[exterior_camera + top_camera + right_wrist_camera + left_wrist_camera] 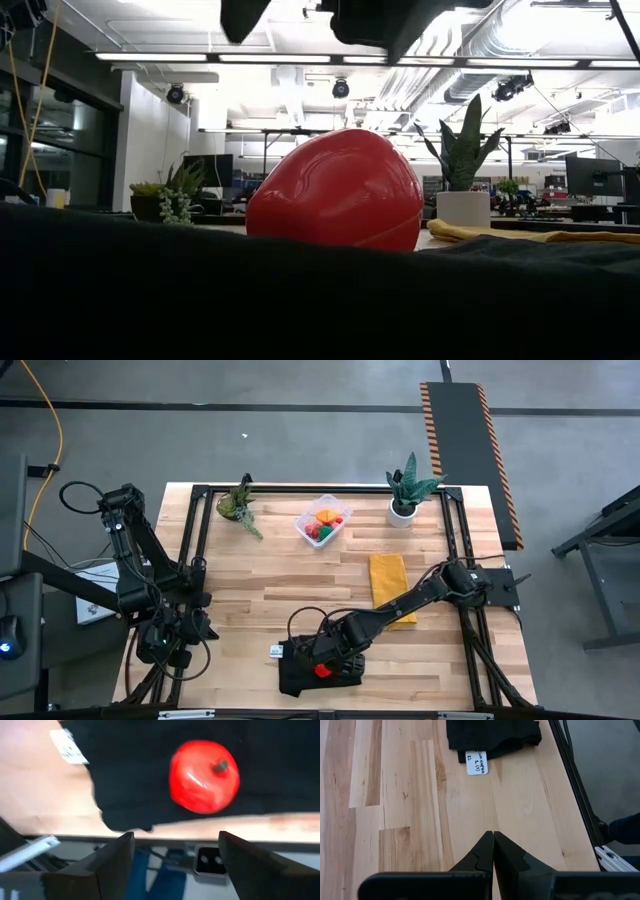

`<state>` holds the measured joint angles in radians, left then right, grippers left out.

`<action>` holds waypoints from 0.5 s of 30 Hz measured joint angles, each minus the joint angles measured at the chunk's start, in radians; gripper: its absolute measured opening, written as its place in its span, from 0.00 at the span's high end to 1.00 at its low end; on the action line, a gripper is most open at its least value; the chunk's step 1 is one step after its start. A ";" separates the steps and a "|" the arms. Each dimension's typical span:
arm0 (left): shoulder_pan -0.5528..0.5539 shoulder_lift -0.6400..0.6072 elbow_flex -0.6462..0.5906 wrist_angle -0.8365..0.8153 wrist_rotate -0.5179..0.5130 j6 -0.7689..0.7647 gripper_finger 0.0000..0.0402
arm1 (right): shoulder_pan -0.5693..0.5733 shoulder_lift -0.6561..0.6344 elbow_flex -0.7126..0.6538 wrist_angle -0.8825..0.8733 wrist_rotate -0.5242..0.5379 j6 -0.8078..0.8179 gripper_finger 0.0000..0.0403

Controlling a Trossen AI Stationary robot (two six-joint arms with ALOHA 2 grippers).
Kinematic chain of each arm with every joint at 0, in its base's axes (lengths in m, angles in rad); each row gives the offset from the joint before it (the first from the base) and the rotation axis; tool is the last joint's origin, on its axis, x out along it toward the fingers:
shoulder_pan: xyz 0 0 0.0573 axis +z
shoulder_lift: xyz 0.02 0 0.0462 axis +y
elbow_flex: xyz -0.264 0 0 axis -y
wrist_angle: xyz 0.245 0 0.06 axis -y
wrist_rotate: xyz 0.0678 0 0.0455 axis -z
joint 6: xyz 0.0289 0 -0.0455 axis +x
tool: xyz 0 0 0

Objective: Pick and placing Produce into tupperware
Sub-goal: Put the red apple into the transparent bin

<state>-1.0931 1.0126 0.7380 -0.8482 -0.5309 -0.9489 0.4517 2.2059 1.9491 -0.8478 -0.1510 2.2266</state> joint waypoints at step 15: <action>0.000 0.000 0.000 0.000 0.000 -0.001 1.00 | 0.009 0.000 0.000 0.041 -0.044 0.146 0.03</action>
<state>-1.0931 1.0126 0.7380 -0.8482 -0.5312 -0.9497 0.4603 2.2059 1.9491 -0.8073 -0.1953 2.3723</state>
